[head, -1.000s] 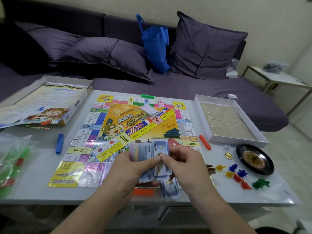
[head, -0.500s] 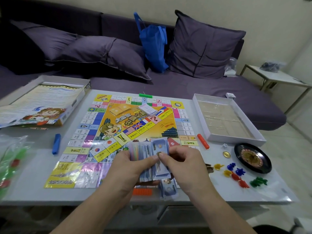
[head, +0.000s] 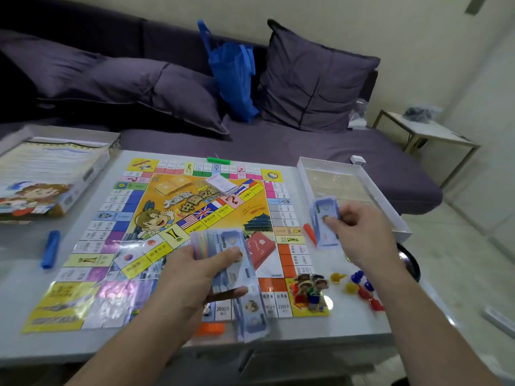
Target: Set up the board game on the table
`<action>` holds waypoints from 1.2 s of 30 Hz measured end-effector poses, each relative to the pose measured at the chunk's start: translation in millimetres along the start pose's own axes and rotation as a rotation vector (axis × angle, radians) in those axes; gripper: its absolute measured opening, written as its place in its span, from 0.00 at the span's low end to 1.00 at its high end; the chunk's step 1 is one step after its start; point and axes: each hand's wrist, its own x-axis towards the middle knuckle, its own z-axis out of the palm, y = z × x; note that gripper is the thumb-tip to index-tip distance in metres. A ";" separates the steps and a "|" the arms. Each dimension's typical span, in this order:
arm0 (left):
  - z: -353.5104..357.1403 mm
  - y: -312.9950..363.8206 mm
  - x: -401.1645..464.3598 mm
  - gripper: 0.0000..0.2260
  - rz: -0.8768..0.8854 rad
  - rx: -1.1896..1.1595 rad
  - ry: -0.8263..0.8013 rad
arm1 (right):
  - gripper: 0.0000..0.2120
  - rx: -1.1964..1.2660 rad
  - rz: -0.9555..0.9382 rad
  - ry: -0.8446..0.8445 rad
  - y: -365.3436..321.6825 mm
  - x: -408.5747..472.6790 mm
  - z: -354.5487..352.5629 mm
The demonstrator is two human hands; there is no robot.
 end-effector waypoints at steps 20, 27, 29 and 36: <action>10.3 -7.6 10.4 0.12 -0.018 0.072 0.007 | 0.08 -0.756 -0.064 -0.260 50.5 47.7 34.4; 7.9 -9.8 11.2 0.13 -0.010 0.097 0.011 | 0.03 -0.582 -0.054 -0.391 36.0 48.1 14.8; 6.9 -10.6 10.9 0.14 -0.014 0.095 0.012 | 0.02 -0.579 -0.046 -0.450 35.3 47.1 15.3; 5.5 -8.8 8.5 0.13 -0.017 0.074 0.007 | 0.04 -0.706 -0.089 -0.300 40.7 41.4 31.3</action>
